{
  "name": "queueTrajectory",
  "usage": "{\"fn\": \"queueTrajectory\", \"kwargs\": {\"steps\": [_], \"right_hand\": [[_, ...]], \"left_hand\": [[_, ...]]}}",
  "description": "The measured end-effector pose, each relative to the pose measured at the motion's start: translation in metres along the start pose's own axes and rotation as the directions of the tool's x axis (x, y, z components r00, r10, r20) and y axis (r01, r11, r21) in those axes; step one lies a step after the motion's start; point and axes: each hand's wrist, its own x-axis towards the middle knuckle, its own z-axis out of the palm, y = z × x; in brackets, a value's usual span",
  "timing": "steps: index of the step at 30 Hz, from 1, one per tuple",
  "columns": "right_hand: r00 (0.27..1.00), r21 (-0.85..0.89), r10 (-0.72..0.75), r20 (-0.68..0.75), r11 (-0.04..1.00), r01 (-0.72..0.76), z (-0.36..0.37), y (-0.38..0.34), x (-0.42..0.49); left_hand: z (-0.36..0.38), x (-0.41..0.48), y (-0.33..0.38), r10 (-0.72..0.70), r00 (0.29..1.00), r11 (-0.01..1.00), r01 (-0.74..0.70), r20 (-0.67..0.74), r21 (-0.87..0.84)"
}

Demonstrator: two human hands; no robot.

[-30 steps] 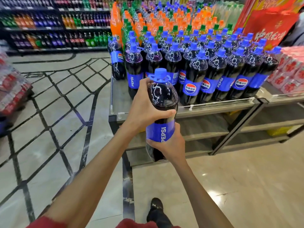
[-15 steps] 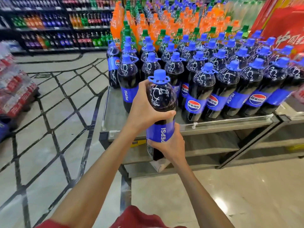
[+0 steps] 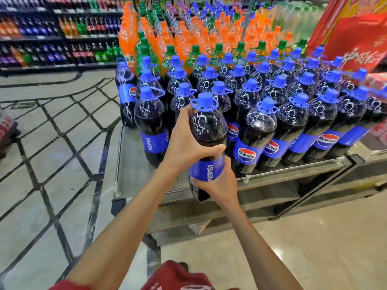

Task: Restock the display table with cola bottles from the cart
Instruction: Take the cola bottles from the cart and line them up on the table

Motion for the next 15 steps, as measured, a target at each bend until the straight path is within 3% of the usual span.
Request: {"fn": "queueTrajectory", "kwargs": {"steps": [15], "right_hand": [[0.990, -0.004, 0.053, -0.131, 0.999, -0.054, 0.014, 0.019, 0.057]], "left_hand": [[0.021, 0.047, -0.049, 0.097, 0.990, 0.991, -0.087, 0.104, -0.098]]}}
